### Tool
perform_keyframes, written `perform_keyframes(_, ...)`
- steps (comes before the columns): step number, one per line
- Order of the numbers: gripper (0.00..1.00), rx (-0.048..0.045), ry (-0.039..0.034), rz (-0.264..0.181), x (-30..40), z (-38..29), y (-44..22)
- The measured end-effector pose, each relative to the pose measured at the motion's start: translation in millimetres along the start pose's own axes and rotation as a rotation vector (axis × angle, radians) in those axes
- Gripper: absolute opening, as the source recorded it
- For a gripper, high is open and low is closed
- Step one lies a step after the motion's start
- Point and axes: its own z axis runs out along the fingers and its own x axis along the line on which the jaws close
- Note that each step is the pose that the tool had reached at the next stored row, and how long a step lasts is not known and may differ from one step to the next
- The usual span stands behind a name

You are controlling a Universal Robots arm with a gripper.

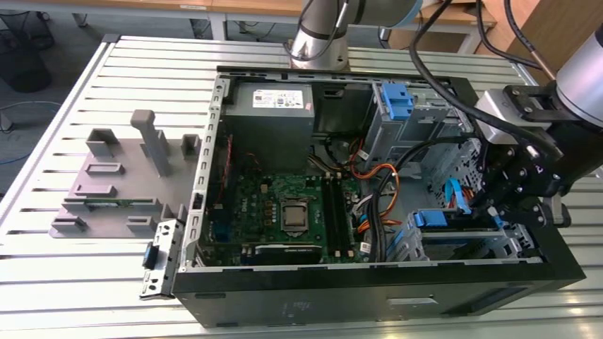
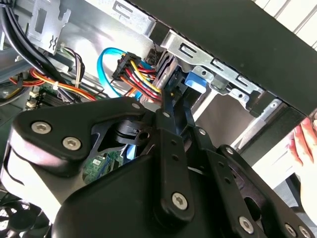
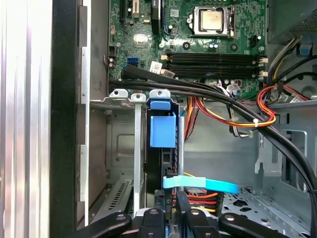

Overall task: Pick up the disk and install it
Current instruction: 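Insert the second disk wire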

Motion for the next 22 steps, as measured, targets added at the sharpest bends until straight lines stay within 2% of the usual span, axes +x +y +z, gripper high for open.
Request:
perform_keyframes(9, 0.24, 0.0, 0.0002, 0.0, -0.4, -23.1, 0.1)
perform_keyframes(16, 0.24, 0.0, 0.0001, 0.0, -0.4, -23.8, 0.4)
perform_keyframes(22, 0.24, 0.0017, 0.0, 0.0, -0.4, -23.6, 8.1)
